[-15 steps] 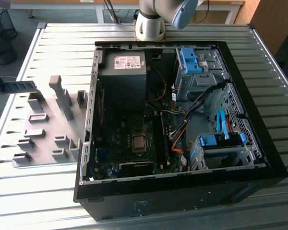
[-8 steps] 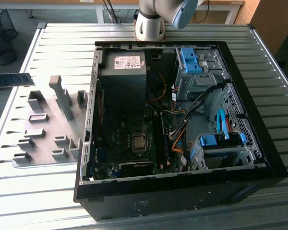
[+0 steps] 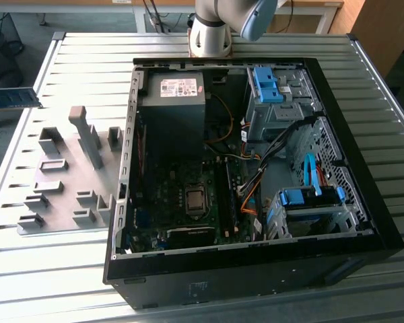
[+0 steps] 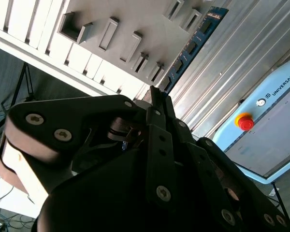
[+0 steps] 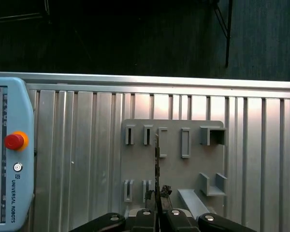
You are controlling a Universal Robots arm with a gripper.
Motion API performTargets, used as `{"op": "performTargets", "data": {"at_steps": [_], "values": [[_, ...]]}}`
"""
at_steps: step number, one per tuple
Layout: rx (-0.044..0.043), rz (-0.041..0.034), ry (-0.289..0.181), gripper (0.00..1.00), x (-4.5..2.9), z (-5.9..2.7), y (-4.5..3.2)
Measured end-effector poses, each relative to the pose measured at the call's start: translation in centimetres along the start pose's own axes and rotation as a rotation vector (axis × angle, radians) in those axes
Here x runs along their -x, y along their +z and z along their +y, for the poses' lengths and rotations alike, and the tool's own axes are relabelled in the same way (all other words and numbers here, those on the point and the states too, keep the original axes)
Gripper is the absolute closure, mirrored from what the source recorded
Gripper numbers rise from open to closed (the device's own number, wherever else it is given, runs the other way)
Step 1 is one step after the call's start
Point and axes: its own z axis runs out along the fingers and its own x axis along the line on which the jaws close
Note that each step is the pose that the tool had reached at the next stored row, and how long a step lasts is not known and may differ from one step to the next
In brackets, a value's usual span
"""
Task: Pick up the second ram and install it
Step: 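Pick up the second ram and move it above second insertion slot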
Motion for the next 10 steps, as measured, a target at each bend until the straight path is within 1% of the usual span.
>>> {"op": "performTargets", "data": {"at_steps": [5,10], "values": [[0.0,0.0001,0.0,0.86,0.03,0.03,-1.01],[0.0001,0.0005,0.0,0.86,0.04,-0.02,-1.08]]}}
